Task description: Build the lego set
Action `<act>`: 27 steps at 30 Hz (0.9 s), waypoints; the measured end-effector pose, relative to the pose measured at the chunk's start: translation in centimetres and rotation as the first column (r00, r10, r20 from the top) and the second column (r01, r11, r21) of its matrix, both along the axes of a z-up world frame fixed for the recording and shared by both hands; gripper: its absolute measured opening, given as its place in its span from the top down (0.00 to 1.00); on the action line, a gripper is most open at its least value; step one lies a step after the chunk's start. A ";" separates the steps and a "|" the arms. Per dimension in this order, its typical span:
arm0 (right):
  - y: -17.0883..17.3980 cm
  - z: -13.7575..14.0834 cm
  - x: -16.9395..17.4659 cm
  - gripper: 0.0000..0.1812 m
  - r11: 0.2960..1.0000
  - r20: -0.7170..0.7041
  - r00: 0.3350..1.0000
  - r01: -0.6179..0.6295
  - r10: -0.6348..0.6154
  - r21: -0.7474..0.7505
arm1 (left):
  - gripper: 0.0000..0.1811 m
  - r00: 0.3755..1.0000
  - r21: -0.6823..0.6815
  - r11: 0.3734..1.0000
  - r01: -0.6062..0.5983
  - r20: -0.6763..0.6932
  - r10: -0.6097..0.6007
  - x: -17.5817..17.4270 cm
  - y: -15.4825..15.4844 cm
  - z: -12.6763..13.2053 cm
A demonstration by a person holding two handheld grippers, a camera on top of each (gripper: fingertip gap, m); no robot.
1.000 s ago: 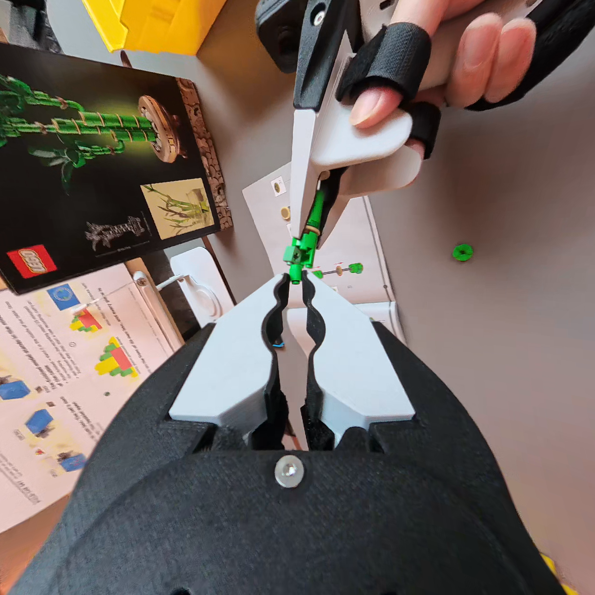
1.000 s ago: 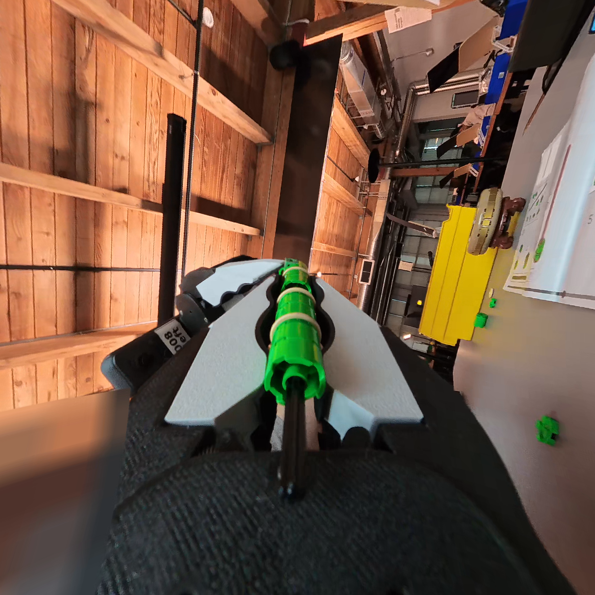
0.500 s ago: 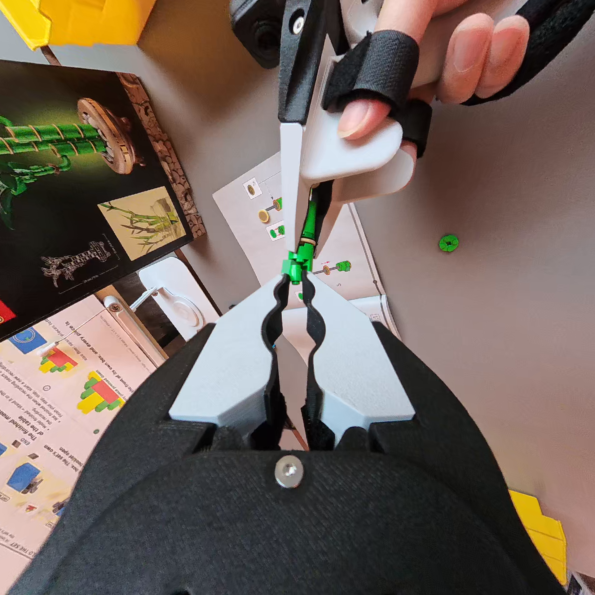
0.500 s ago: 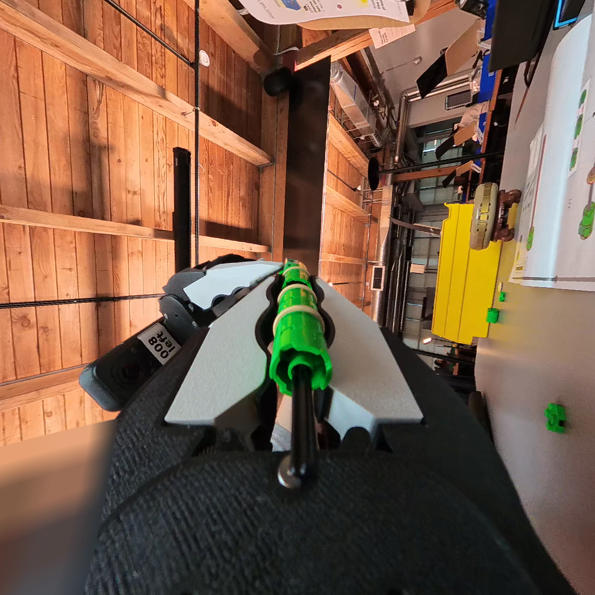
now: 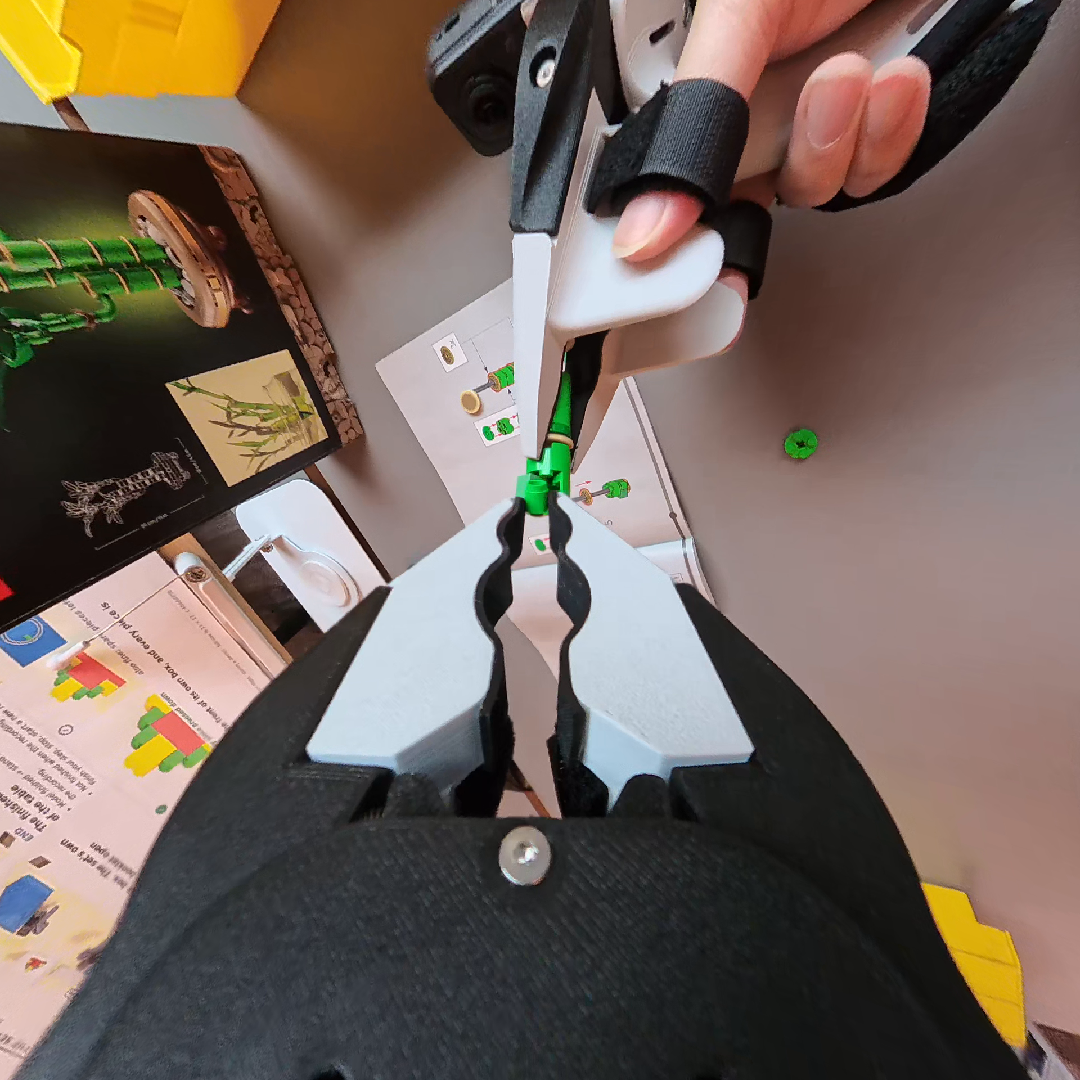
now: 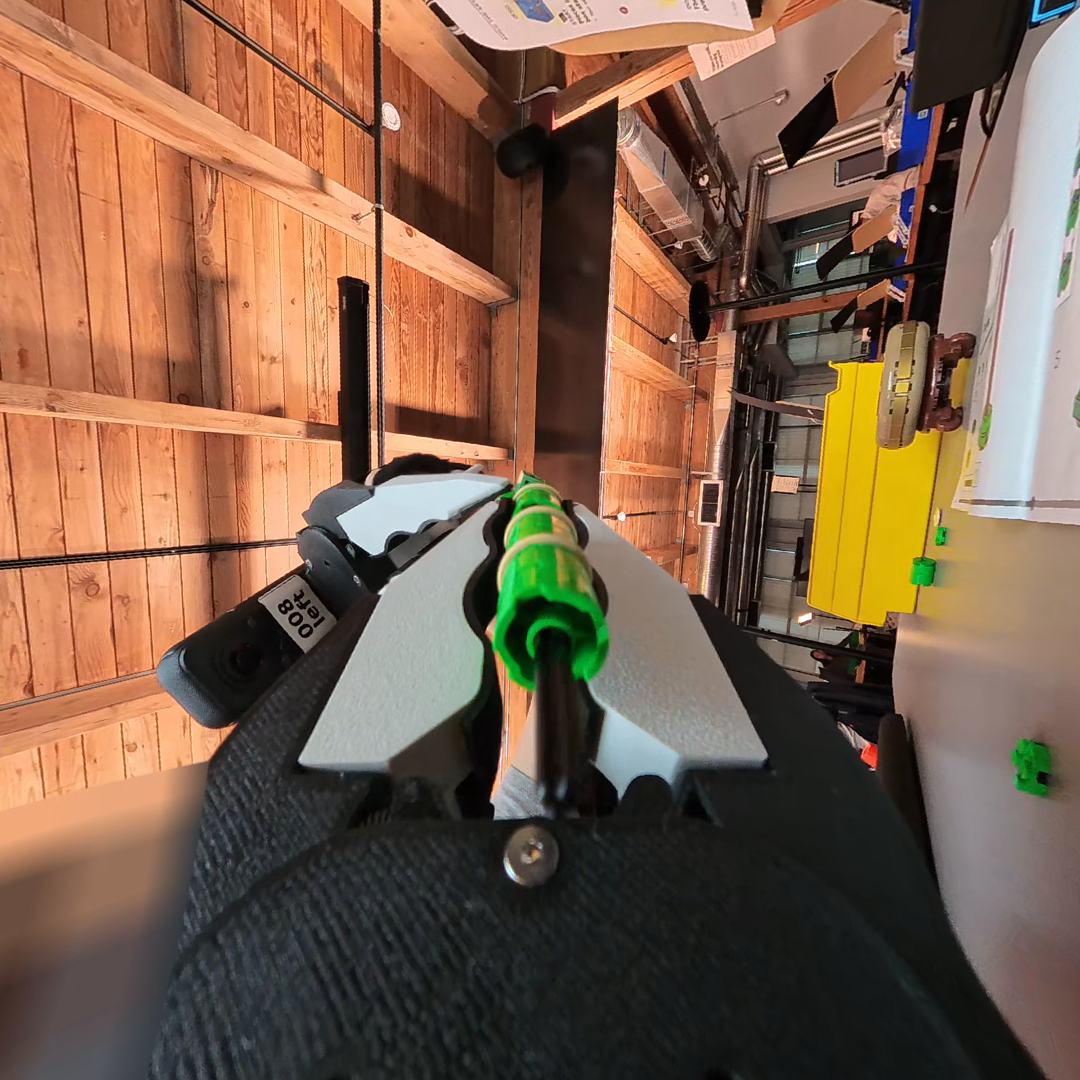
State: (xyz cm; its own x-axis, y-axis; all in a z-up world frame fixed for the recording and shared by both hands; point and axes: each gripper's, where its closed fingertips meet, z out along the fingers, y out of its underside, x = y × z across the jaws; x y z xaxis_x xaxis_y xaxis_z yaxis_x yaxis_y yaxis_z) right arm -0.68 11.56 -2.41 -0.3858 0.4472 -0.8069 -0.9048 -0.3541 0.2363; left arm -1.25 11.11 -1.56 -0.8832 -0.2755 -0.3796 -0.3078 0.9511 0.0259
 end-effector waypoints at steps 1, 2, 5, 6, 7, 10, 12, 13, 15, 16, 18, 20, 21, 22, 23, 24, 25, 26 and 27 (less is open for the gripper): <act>0.0 0.0 0.0 0.92 1.000 0.003 1.000 0.000 0.000 -0.001 | 0.97 1.000 -0.001 1.000 0.000 -0.005 0.000 -0.1 0.0 0.0; 0.0 -0.1 0.0 0.92 1.000 0.005 1.000 0.000 0.000 -0.002 | 0.97 1.000 0.005 1.000 -0.002 -0.014 0.002 -0.1 0.0 0.0; 0.1 -0.1 0.0 0.92 1.000 0.002 1.000 -0.001 0.001 -0.003 | 0.97 0.999 0.016 1.000 -0.005 -0.037 0.006 -0.3 0.2 -0.4; 0.1 -0.2 0.0 0.92 1.000 0.004 1.000 -0.001 0.001 -0.006 | 0.97 0.999 0.023 1.000 -0.004 -0.039 0.005 -0.3 0.3 -0.5; 0.1 -0.3 0.0 0.92 1.000 0.009 1.000 0.001 -0.001 -0.009 | 0.97 0.999 0.032 0.999 -0.002 -0.040 0.003 -0.3 0.4 -0.6; 0.2 -0.5 0.0 0.92 1.000 0.032 0.999 0.006 -0.005 -0.024 | 0.97 0.999 0.064 0.998 0.008 -0.049 -0.005 -0.2 0.6 -0.8; 0.2 -0.6 0.1 0.92 1.000 0.035 0.999 0.009 -0.008 -0.026 | 0.97 0.999 0.078 0.997 0.010 -0.050 -0.006 -0.1 0.6 -0.9; 0.2 -0.5 0.1 0.92 1.000 0.030 1.000 0.009 -0.009 -0.024 | 0.96 0.999 0.077 0.997 0.010 -0.046 -0.006 -0.1 0.5 -0.8; 0.2 -0.5 0.2 0.92 1.000 0.021 1.000 0.008 -0.007 -0.018 | 0.94 0.999 0.055 0.998 0.003 -0.032 -0.001 0.2 0.2 -0.5; 0.1 -0.4 0.1 0.92 1.000 0.019 1.000 0.006 -0.006 -0.014 | 0.93 1.000 0.043 0.999 -0.006 -0.026 0.007 0.2 0.1 -0.3; 0.1 -0.3 0.1 0.92 1.000 0.019 1.000 0.005 -0.005 -0.009 | 0.88 1.000 0.015 0.999 -0.028 0.005 0.028 0.4 0.1 0.3; 0.0 -0.2 0.3 0.92 1.000 0.018 1.000 0.012 -0.012 -0.002 | 0.88 0.998 -0.051 0.997 -0.062 0.026 0.064 0.2 0.0 1.0; 0.0 -0.1 0.3 0.92 1.000 0.016 1.000 0.014 -0.014 0.001 | 0.88 0.995 -0.098 0.991 -0.085 0.041 0.090 0.0 0.0 1.5; -0.1 0.0 0.4 0.92 1.000 0.018 1.000 0.015 -0.015 0.006 | 0.90 0.991 -0.158 0.981 -0.112 0.056 0.122 -0.3 0.1 2.0; -0.1 0.1 0.4 0.92 1.000 0.025 1.000 0.017 -0.017 0.010 | 0.92 0.984 -0.234 0.962 -0.142 0.073 0.163 -0.5 0.1 2.4; -0.1 0.3 0.3 0.92 1.000 0.037 0.999 0.018 -0.019 0.015 | 0.94 0.973 -0.323 0.931 -0.171 0.093 0.211 -0.6 0.0 2.8; -0.2 0.5 0.3 0.92 1.000 0.053 0.998 0.019 -0.020 0.025 | 0.96 0.960 -0.420 0.886 -0.195 0.105 0.260 -0.7 -0.2 3.1; -0.2 0.7 0.1 0.92 0.999 0.075 0.997 0.016 -0.019 0.036 | 0.98 0.948 -0.512 0.832 -0.212 0.099 0.303 -1.0 -0.4 3.1; -0.2 1.0 -0.1 0.92 0.999 0.103 0.994 0.014 -0.018 0.047 | 0.99 0.938 -0.586 0.779 -0.224 0.088 0.336 -1.2 -0.5 2.9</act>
